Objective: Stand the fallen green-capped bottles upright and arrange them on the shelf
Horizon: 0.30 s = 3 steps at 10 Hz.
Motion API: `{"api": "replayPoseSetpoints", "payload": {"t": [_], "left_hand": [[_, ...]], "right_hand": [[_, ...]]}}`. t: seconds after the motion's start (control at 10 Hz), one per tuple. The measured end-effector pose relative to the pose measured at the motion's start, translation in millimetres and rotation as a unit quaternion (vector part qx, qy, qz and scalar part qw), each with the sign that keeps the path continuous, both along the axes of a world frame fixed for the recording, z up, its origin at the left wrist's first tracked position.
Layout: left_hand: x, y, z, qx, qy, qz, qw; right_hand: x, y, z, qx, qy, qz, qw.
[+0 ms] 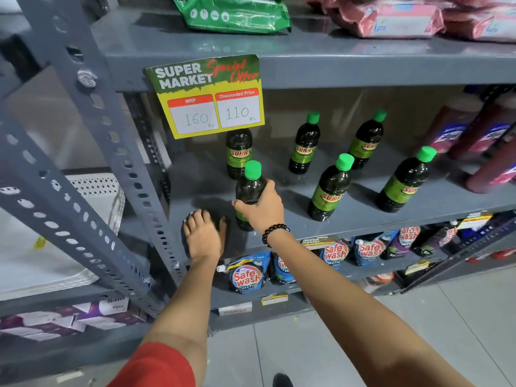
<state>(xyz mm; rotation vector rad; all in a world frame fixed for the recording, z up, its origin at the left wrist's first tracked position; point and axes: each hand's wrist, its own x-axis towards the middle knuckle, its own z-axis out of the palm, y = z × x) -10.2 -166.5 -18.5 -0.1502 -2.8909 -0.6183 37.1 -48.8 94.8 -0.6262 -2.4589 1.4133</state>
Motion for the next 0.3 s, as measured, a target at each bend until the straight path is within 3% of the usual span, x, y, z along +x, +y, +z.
{"api": "replayPoseSetpoints", "payload": {"t": [0.2, 0.3], "left_hand": [[-4.6, -0.9, -0.1, 0.001, -0.012, 0.000, 1.000], [-3.1, -0.8, 7.0, -0.003, -0.023, 0.012, 1.000]], "right_hand": [[2.3, -1.9, 2.3, -0.008, -0.008, 0.001, 1.000], [9.0, 0.3, 4.1, -0.055, -0.006, 0.021, 0.998]]}}
